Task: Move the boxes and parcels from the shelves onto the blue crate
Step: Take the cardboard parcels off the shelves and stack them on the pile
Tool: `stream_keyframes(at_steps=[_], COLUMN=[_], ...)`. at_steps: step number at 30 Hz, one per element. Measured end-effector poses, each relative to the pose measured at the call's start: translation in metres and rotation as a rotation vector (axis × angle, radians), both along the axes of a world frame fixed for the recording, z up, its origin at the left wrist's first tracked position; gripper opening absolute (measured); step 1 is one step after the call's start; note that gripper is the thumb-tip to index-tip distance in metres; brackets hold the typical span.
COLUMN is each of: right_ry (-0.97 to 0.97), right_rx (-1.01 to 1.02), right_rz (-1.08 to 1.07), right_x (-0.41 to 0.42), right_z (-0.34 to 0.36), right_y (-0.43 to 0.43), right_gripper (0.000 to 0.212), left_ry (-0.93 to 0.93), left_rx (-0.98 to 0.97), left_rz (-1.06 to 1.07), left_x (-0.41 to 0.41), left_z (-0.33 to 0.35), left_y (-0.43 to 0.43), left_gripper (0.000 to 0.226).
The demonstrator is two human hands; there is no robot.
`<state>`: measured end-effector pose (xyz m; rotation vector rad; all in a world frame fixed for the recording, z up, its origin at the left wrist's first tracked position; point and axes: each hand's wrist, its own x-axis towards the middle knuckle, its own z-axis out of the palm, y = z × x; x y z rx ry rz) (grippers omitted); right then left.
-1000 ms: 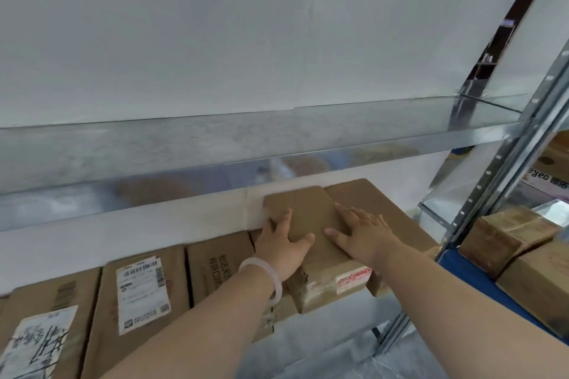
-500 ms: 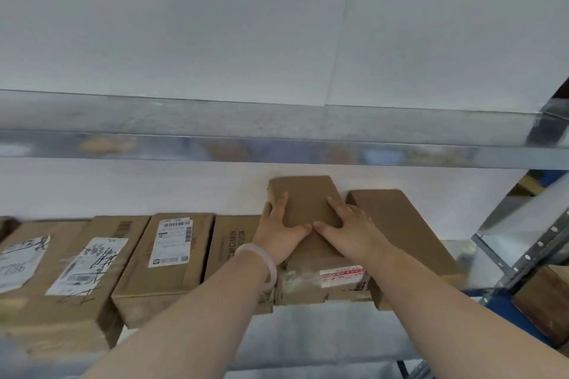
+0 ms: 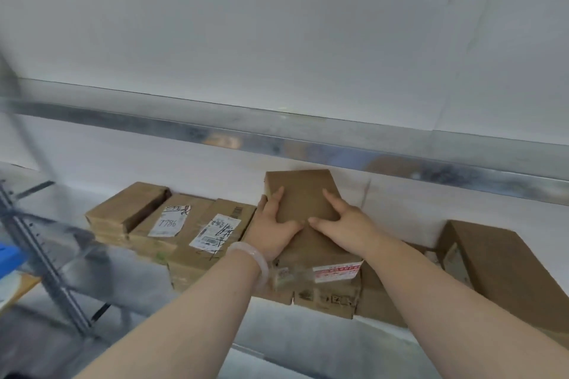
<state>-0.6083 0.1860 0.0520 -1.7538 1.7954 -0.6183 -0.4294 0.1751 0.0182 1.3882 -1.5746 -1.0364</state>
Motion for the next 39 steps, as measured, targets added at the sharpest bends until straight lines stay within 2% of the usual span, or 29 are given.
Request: stream_keyframes(at_steps=[3,7,13,19,27,39], right_ry=[-0.035,-0.007,-0.04,-0.059,0.007,0.11], right_rx=[-0.005,-0.022,-0.023,-0.018,0.022,0.069], right_rz=[0.095,0.241,0.452,0.612,0.768,0.991], right_x=[0.062,0.164,0.313,0.448,0.562,0.697], right_z=[0.002,0.0,-0.01,-0.033,-0.047,-0.06], right_y=[-0.011,-0.016,-0.01,0.006,0.013,-0.074], right_gripper=[0.084,0.084,0.083,0.088,0.082,0.083], left_ry=[-0.005,-0.024,-0.138,-0.182,-0.174,-0.152], left_rx=[-0.03,-0.022,-0.036,0.046,0.09,0.152], left_rz=[0.112,0.236,0.405,0.576,0.725,0.916], left_x=[0.062,0.161,0.3,0.419,0.518,0.625], left_z=[0.004,0.005,0.001,-0.012,-0.031,-0.043], left_y=[0.011,0.032,0.071,0.117,0.144,0.087], left_gripper=[0.078,0.082,0.076,0.079,0.08,0.081])
